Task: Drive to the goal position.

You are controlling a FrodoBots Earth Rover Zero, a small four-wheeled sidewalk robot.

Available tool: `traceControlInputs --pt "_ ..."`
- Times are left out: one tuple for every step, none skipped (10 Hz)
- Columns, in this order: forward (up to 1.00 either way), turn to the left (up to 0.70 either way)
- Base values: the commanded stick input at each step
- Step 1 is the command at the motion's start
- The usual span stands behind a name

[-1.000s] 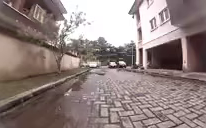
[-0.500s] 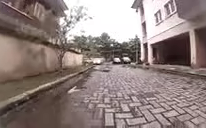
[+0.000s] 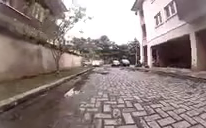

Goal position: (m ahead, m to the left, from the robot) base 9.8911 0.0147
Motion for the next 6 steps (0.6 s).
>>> traceControlInputs --pt "0.5 0.0" --pt "0.5 0.0" --pt "0.5 0.0" --pt "0.5 0.0" --pt "0.5 0.0" --pt "0.5 0.0"
